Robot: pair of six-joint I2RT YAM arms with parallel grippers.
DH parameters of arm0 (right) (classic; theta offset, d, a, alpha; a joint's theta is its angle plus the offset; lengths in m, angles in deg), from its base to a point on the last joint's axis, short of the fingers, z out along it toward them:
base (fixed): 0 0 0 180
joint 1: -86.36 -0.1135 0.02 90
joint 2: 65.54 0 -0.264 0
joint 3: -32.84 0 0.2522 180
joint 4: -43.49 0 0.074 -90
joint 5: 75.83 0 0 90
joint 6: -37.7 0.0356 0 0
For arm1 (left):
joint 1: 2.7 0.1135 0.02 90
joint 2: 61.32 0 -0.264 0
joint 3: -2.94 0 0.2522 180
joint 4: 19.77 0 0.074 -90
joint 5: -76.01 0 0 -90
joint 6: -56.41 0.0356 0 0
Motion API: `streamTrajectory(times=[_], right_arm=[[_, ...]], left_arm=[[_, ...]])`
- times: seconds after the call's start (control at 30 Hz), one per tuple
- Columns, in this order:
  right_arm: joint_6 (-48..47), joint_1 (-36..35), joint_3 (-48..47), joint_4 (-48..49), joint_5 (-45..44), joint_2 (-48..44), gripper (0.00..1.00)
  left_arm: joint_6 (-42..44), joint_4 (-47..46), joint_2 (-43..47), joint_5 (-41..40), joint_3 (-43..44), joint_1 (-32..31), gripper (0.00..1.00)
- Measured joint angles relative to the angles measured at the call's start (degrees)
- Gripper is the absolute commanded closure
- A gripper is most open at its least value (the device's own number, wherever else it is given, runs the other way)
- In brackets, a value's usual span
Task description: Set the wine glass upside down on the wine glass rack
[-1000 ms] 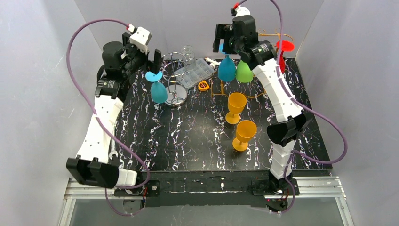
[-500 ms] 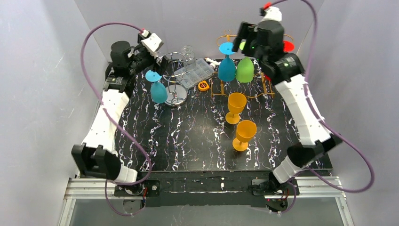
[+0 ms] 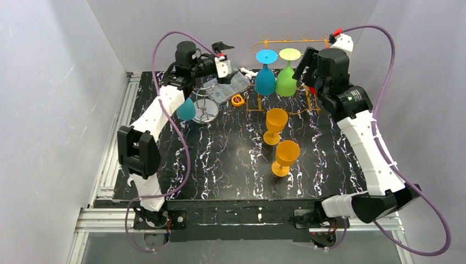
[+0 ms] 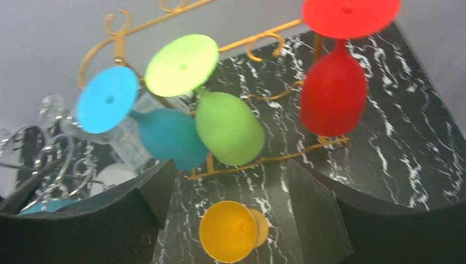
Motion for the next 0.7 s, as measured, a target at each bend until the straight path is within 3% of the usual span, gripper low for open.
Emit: streamTrajectory(times=[0.17,0.33,0.5,0.7], right_arm=[[0.8,5.7,3.8,-1.0,0.8,-1.5,0.23],[2.9,14.5,5.2,0.0,6.1,-1.2,0.24],[3.9,15.4,6.4,1.2,10.2,-0.5,0.25],[5.3,16.5,6.5,1.8,12.9,-0.4,0.38]], left_arm=[[5.7,-3.1,-4.8,1.7,5.3,-2.5,0.38],[10.6,-4.6,-8.2,2.4,8.0,-3.1,0.46],[13.7,-4.7,-11.4,2.3,8.9,-3.1,0.48],[14.6,-4.8,-13.9,1.4,11.2,-3.1,0.64]])
